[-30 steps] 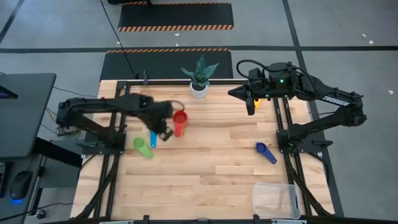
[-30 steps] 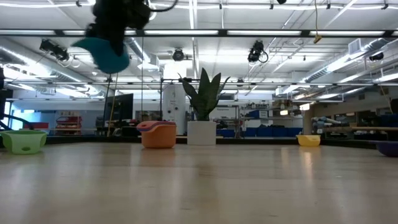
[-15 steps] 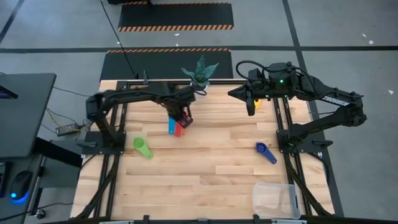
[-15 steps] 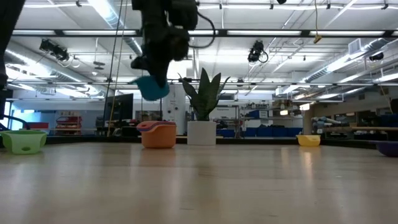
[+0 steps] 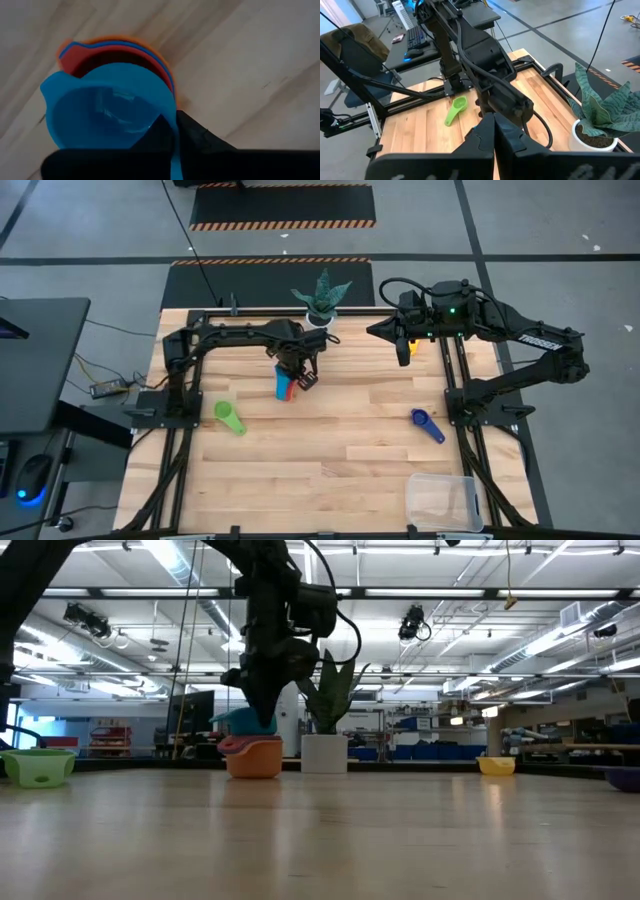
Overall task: Nest measuring cups in basket
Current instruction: Stack the light blue measuring cup on top of the red measuring cup, then stack the yellow measuring cup on top of the light blue measuring cup
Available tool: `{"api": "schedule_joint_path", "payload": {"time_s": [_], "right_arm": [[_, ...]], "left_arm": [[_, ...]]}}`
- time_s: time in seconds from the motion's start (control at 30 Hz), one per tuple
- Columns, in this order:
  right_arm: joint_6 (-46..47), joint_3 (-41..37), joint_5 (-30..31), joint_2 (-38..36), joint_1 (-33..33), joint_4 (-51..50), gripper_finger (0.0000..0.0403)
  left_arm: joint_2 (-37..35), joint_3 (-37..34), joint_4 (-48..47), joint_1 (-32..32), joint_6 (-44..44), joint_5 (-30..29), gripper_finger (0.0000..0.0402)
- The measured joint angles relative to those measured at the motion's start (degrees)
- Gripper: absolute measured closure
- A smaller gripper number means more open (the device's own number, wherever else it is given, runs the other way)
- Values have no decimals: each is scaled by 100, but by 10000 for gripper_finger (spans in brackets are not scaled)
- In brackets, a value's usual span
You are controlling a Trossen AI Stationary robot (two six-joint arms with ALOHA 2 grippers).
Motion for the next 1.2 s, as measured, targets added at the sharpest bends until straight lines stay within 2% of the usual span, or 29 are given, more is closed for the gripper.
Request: {"api": "schedule_joint_path", "payload": {"time_s": [0.33,0.63,0.8,1.0,1.2], "right_arm": [[-1,0,1,0,-3,0,401],[0,0,0,0,-3,0,401],[0,0,0,0,-3,-21,401],[310,-2,230,-13,-5,-576,401],[578,-2,878,-122,-7,-1373,401]], "left_arm": [[4,0,27,0,45,-103,313],[4,280,-478,0,-88,-101,303],[4,1060,-1057,-2,-78,-105,302],[-28,2464,-1643,-153,217,-158,301],[-41,3430,-2351,-463,211,-850,301]]}}
